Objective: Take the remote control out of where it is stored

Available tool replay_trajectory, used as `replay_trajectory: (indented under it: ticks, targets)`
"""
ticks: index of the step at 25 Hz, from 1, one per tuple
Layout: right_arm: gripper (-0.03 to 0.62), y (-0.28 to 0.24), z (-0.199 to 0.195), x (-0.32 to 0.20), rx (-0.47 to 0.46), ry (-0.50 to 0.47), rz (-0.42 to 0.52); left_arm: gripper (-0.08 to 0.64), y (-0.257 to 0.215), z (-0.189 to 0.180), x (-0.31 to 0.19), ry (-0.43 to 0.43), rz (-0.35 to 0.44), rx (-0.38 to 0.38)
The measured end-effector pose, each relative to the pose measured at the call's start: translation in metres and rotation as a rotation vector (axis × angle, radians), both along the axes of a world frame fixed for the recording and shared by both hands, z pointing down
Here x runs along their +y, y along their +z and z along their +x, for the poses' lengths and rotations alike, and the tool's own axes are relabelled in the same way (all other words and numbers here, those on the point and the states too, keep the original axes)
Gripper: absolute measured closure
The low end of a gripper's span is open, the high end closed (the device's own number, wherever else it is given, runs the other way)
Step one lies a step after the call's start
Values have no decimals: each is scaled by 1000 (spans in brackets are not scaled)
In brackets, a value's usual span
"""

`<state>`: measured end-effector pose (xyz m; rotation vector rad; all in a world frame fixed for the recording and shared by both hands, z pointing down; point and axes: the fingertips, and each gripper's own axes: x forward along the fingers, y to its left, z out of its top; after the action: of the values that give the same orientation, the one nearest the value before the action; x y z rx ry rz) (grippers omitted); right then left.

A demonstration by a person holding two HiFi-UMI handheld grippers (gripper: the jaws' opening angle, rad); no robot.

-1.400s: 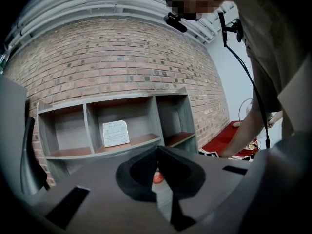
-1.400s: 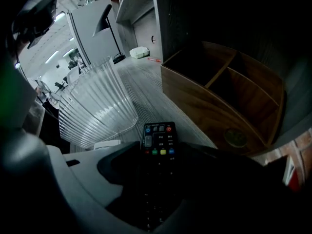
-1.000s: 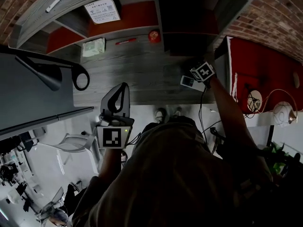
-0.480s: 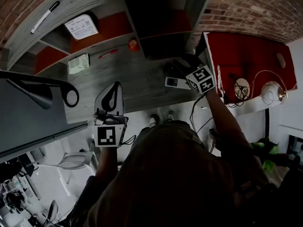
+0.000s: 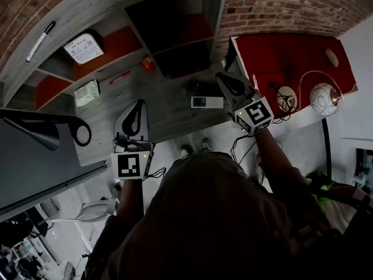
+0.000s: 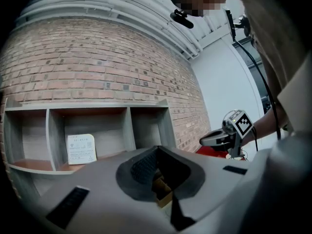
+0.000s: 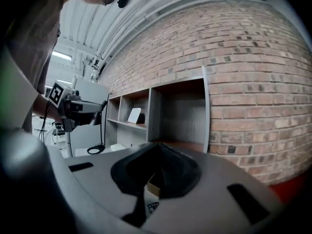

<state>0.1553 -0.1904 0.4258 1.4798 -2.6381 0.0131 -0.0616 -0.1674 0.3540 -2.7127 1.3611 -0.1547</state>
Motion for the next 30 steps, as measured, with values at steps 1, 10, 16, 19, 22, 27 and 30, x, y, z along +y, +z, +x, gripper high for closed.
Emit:
replay_trajectory:
  ticks: [1,10,16,19,22,27,30]
  targets:
    - [578,-5,3,6,-12,6,11,549,-1,3,1,8,4,0]
    - [580,-42,5,54,-73,17,90,549,-1,12,9,39,5,3]
    - [580,-50,-4,72,-84,4,104,549,-2,8,17,41,6,-2]
    - [580,-54,-5,75,-80,6,114,549,-2,7,22,39,4,0]
    - [580,-57,-6,78,-74,3,122,549,-2,6,26,38,6,-4]
    - [580,-58,-12,83,-60,-13,120,549,-2,2,31,36,3,-5]
    - [580,-57,-15,85,-59,-17,119,549,-1,0,33,35,1,-8]
